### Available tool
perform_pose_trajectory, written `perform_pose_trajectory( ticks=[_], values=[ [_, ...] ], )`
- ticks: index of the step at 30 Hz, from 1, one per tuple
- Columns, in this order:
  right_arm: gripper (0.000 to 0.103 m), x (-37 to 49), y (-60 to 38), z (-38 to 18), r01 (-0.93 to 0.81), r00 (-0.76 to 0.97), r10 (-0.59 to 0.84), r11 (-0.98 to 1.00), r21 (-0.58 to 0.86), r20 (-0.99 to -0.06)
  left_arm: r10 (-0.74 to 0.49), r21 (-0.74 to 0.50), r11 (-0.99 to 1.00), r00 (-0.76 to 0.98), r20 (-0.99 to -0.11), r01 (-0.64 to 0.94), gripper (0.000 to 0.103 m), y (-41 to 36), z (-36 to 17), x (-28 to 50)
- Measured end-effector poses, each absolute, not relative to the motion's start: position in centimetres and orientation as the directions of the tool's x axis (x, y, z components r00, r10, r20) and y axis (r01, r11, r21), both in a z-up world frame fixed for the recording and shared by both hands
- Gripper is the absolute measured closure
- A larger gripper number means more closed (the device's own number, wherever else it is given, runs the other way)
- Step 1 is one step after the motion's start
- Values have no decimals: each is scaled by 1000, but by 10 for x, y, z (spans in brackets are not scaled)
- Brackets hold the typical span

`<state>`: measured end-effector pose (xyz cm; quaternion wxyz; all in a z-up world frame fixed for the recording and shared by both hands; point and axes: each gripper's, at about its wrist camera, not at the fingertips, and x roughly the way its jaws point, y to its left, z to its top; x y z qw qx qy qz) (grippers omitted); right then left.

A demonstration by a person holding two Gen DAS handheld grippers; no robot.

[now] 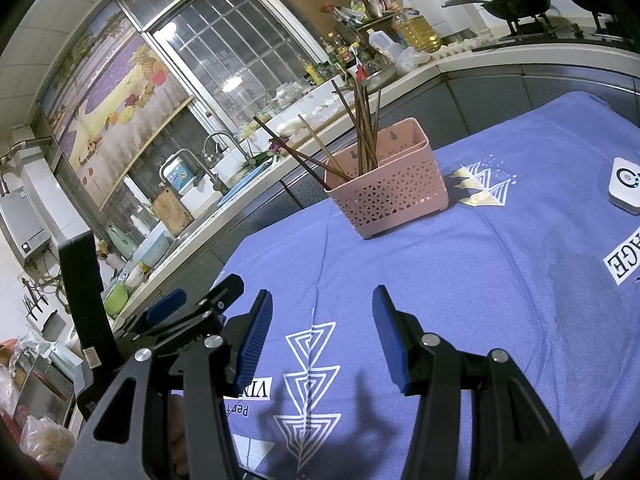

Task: Organize utensils

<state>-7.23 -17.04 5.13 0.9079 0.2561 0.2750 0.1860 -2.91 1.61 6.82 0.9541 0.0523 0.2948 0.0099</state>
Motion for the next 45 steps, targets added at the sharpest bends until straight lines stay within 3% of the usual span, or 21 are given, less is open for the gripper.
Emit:
perform_pose_trajectory(
  ticks=[45],
  values=[
    [50, -80, -169, 51, -188, 782, 470, 805, 563, -410, 97, 189, 982, 786, -611, 26, 6, -4, 58, -20]
  ],
)
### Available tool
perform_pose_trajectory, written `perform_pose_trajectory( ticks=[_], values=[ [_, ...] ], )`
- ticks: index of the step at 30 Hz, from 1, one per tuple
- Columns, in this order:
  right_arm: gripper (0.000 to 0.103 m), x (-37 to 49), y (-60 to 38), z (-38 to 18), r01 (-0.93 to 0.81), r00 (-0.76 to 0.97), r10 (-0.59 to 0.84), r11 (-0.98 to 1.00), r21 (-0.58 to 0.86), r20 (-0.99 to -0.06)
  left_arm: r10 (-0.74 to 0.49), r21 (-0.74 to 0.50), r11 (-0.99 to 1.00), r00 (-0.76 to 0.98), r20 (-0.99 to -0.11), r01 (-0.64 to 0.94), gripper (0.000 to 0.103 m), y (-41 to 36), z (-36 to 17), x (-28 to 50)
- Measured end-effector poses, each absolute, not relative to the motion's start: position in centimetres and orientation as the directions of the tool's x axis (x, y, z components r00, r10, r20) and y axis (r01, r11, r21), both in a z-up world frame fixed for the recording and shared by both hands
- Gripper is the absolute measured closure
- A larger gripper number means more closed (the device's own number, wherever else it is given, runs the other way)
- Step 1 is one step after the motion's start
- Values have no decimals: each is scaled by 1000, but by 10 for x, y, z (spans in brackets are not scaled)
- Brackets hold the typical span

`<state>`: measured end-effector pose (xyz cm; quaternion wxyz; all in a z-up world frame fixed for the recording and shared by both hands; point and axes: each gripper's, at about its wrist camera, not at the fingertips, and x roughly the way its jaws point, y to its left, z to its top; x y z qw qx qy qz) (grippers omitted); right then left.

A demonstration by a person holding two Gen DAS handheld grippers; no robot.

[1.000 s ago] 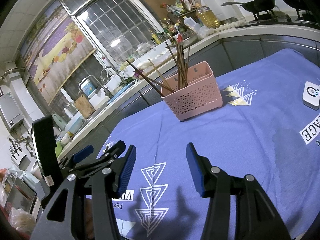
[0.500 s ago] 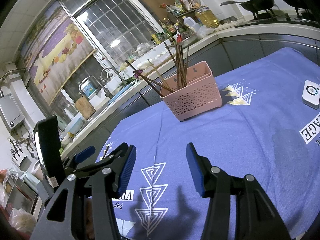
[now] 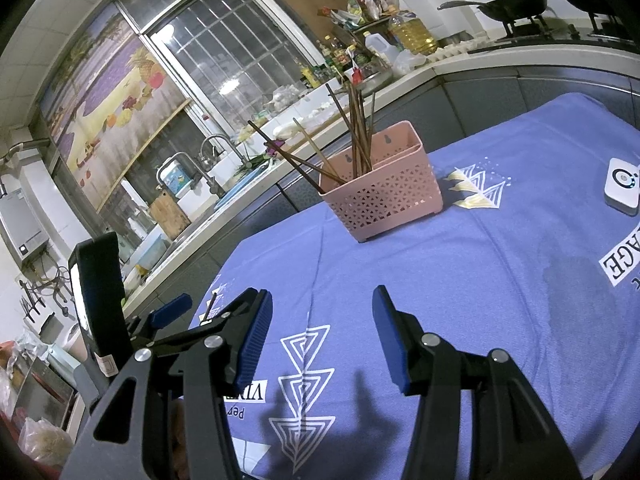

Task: Organize utensils

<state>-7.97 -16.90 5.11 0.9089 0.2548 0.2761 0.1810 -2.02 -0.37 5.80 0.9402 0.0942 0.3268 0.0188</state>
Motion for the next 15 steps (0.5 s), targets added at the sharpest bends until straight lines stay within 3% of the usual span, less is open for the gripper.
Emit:
perform_pose_trajectory(
  ticks=[15],
  values=[
    [50, -82, -173, 51, -182, 783, 467, 803, 567, -411, 87, 195, 980, 782, -618, 44, 6, -13, 55, -22]
  ],
)
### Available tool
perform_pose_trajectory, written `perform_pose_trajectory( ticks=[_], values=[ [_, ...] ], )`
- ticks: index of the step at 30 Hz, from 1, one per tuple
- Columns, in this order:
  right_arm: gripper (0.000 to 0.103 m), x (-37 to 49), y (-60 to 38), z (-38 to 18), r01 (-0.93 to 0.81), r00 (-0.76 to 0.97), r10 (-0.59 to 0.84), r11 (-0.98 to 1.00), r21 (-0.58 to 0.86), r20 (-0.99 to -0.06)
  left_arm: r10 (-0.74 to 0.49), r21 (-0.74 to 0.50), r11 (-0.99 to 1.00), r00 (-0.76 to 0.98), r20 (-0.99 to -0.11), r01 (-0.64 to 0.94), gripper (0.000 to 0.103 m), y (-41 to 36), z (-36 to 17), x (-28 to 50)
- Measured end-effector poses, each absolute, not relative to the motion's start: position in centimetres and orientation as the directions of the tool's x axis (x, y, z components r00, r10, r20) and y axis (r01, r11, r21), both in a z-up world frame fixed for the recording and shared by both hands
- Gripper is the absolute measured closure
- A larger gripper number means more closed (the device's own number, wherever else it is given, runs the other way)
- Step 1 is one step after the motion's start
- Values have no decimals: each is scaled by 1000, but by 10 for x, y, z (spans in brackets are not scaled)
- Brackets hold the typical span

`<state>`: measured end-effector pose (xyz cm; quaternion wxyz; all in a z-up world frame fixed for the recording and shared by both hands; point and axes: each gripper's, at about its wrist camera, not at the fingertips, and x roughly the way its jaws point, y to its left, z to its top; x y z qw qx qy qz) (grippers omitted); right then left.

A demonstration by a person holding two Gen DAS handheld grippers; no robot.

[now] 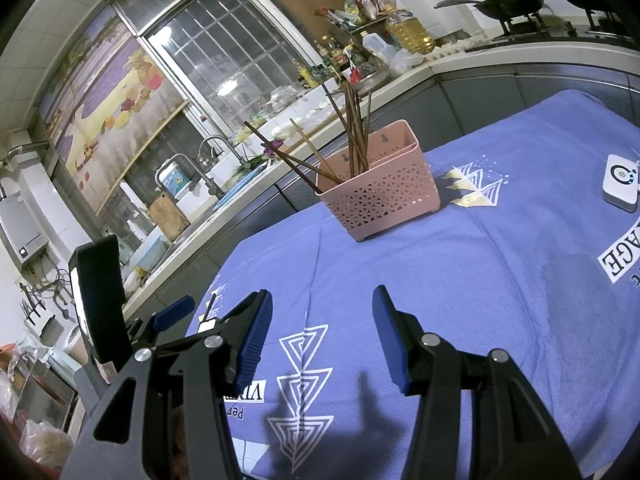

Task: Organize utensils

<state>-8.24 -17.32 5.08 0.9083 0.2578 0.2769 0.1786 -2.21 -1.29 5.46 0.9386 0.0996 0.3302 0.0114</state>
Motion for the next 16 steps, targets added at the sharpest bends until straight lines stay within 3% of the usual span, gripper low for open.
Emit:
perform_pose_trajectory(
  ticks=[16],
  values=[
    [50, -84, -180, 46, -162, 787, 454, 806, 569, -419, 41, 176, 979, 753, -657, 100, 6, -18, 49, -21]
  ],
)
